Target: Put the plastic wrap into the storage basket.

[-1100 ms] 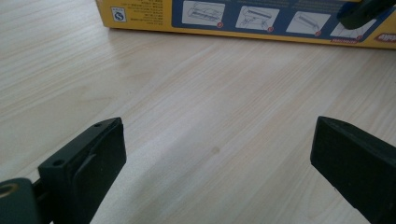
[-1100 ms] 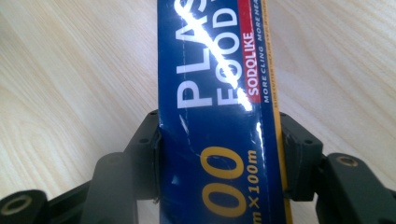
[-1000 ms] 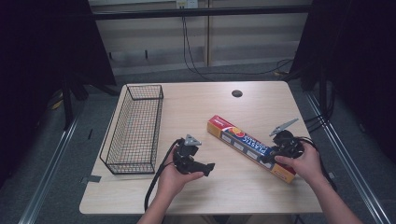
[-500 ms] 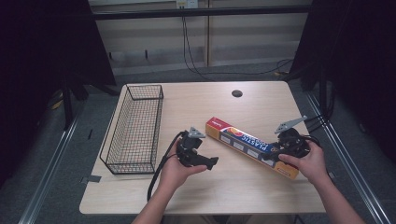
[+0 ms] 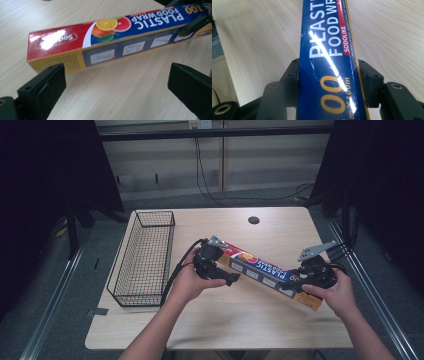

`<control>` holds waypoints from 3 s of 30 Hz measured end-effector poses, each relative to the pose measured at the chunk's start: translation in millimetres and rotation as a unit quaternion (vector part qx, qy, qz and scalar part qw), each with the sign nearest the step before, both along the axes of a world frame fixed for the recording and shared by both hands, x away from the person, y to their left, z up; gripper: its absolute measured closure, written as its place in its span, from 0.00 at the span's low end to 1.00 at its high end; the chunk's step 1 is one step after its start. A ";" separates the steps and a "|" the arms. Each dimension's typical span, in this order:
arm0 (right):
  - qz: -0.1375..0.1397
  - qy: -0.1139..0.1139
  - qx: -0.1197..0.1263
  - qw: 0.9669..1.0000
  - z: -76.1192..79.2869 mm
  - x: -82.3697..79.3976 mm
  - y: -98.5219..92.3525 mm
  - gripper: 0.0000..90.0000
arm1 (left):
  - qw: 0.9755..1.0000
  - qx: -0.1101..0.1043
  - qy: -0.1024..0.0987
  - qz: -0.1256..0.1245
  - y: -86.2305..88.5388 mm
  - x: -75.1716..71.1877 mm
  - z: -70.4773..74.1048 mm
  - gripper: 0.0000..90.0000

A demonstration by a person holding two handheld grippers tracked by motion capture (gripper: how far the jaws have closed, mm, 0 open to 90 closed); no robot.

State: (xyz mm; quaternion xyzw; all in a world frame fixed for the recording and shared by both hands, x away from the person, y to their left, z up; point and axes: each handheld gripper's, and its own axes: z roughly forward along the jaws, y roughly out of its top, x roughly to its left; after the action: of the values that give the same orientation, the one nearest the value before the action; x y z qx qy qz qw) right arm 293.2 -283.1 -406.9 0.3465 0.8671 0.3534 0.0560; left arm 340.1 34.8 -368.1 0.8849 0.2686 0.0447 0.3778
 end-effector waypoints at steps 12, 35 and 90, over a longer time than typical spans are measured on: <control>0.021 -0.016 -0.003 1.000 4.8 -3.4 6.3 0.50 | 0.997 0.048 -0.010 -0.065 -22.8 15.2 18.3 0.01; 0.059 -0.021 -0.016 0.998 11.2 -7.5 15.3 0.50 | 0.977 0.126 -0.019 -0.171 -67.4 28.0 1.2 0.03; 0.037 -0.088 0.059 0.994 11.3 0.5 -12.2 0.15 | 0.948 0.250 0.064 -0.185 -62.4 15.3 1.3 0.49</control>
State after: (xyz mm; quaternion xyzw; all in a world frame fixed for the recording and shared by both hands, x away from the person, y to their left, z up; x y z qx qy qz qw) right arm 293.7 -295.3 -395.5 0.2849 0.8488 0.4345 0.0983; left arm 355.4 -27.6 -366.8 0.9862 0.1038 -0.0168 0.1281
